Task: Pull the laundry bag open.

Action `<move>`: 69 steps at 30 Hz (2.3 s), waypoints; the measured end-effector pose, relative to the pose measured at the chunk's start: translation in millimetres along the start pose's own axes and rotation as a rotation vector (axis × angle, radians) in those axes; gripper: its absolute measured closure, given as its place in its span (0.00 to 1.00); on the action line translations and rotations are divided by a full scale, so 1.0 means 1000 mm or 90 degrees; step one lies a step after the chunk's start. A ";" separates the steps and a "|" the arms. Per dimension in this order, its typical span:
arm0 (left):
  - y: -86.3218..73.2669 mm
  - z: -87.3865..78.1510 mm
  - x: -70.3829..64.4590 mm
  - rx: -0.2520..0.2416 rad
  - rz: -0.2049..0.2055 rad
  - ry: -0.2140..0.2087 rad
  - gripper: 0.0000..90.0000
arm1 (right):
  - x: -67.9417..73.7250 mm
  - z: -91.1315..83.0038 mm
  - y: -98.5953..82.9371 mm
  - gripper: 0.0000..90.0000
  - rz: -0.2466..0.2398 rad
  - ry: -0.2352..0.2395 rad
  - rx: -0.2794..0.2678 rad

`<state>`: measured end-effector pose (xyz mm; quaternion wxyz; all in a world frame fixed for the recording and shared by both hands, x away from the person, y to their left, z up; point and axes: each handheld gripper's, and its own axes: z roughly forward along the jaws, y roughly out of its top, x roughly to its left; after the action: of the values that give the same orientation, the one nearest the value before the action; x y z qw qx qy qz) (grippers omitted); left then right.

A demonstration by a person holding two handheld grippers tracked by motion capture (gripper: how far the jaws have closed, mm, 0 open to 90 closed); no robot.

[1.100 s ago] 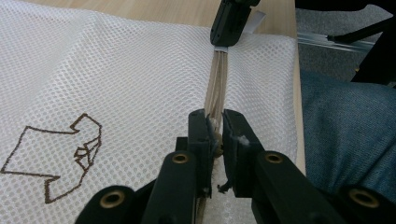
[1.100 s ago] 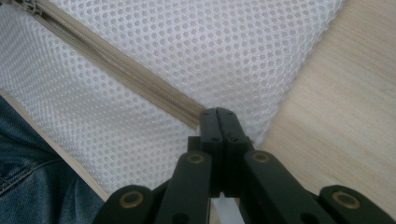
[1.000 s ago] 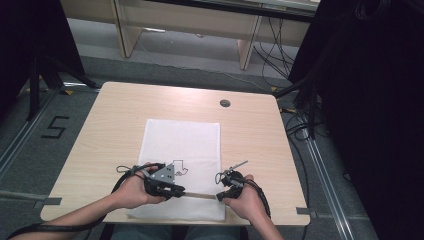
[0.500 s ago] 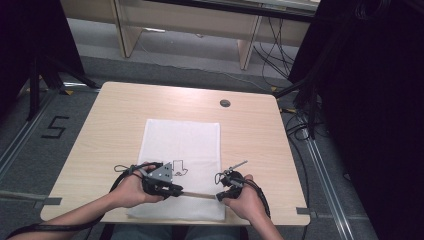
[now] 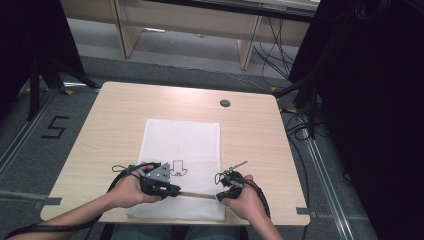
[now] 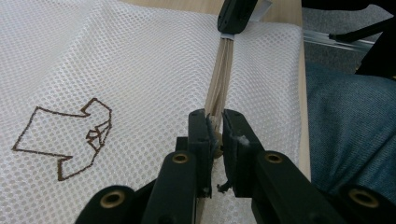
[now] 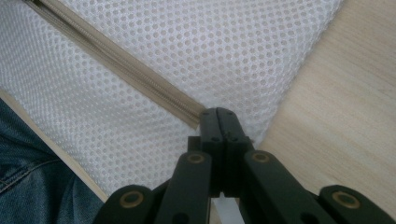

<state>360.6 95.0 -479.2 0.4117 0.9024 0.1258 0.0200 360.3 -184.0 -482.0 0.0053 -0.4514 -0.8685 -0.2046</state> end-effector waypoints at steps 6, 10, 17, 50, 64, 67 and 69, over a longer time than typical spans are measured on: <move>-0.003 -0.003 0.001 0.001 -0.007 0.004 0.91 | 0.000 0.000 0.000 1.00 -0.002 0.000 0.000; -0.004 -0.004 0.001 0.001 -0.004 0.002 0.91 | 0.000 0.000 0.000 1.00 0.000 0.001 0.000; -0.006 -0.007 0.002 -0.001 -0.011 -0.002 0.91 | 0.000 0.000 0.000 1.00 -0.001 0.000 -0.001; -0.022 -0.028 0.009 0.002 -0.024 0.015 0.91 | -0.001 0.001 0.000 1.00 -0.005 0.005 -0.002; -0.027 -0.032 0.010 -0.001 -0.032 0.017 0.91 | -0.001 0.001 0.000 1.00 -0.005 0.005 -0.002; -0.029 -0.035 0.010 0.001 -0.032 0.021 0.91 | -0.001 0.001 0.000 1.00 -0.006 0.005 -0.002; -0.032 -0.038 0.012 0.005 -0.034 0.027 0.91 | -0.001 0.001 0.000 1.00 -0.005 0.005 -0.002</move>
<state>359.8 145.6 -478.5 0.4062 0.8995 0.1584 0.0274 361.1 -184.6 -482.6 0.0070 -0.4470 -0.8701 -0.2075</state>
